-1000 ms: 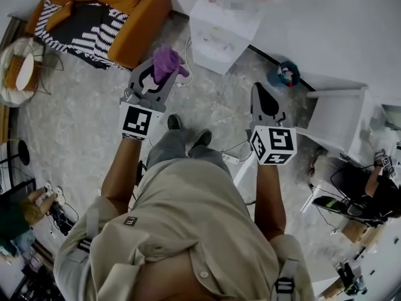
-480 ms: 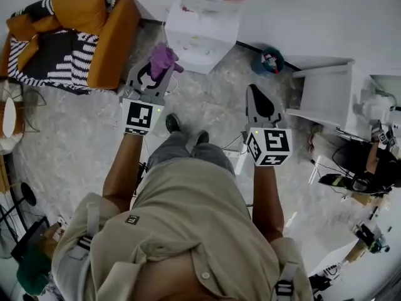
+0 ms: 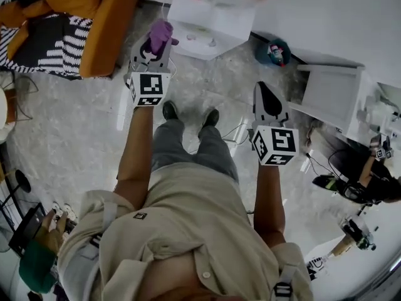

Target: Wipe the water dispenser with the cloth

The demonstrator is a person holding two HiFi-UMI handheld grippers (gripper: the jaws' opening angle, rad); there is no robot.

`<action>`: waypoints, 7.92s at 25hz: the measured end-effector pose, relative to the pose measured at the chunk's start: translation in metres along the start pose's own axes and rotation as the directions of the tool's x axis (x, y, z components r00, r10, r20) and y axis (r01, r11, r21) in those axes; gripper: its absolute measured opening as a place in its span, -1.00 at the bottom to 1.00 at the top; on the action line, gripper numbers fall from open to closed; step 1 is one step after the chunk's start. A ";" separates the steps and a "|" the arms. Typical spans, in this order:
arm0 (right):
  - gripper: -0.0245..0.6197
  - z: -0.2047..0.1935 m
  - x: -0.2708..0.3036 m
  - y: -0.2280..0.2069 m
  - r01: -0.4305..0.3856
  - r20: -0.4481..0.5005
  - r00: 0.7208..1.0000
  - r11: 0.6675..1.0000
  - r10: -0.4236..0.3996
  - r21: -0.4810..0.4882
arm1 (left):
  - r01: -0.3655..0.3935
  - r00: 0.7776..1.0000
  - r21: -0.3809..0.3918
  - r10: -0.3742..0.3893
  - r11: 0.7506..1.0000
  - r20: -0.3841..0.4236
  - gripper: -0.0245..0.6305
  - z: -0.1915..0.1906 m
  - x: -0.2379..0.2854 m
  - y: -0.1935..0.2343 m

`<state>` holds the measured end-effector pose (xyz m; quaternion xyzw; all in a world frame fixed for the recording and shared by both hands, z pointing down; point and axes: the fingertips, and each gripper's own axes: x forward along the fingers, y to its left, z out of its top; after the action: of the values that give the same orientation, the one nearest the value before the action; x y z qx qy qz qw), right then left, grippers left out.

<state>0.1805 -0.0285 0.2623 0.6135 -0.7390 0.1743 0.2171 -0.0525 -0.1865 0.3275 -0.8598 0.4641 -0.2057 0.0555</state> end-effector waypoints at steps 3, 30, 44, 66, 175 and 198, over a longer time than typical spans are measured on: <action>-0.84 -0.024 0.020 -0.011 -0.019 -0.036 0.999 1.000 0.019 -0.018 | -0.127 0.991 -0.039 0.125 0.991 -0.038 -0.50 -0.040 0.028 0.008; -0.84 -0.174 0.066 -0.107 -0.066 -0.201 0.977 0.997 0.074 0.049 | 0.084 0.993 0.007 -0.083 0.996 -0.081 -0.50 -0.071 0.140 -0.188; -0.84 -0.188 0.130 -0.113 -0.101 -0.071 0.992 0.993 0.105 0.057 | -0.068 0.997 -0.060 0.066 0.996 -0.034 -0.50 -0.087 0.130 -0.121; -0.84 -0.222 0.220 -0.126 0.030 0.085 0.996 0.994 -0.039 0.104 | -0.137 0.990 -0.060 0.138 0.989 0.011 -0.51 -0.164 0.125 -0.056; -0.84 -0.429 0.428 -0.166 0.210 0.159 0.966 0.977 -0.203 -0.027 | 0.235 0.952 -0.349 -0.287 0.907 -0.104 -0.56 -0.561 0.300 -0.338; -0.84 -0.433 0.444 -0.150 0.164 0.124 0.980 0.986 -0.158 -0.041 | 0.198 0.970 -0.412 -0.238 0.890 -0.049 -0.56 -0.519 0.288 -0.323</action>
<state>0.3065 -0.1985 0.8641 0.6749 -0.7028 0.1003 0.2011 0.1271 -0.1915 0.9788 -0.8881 0.3992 -0.1523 -0.1694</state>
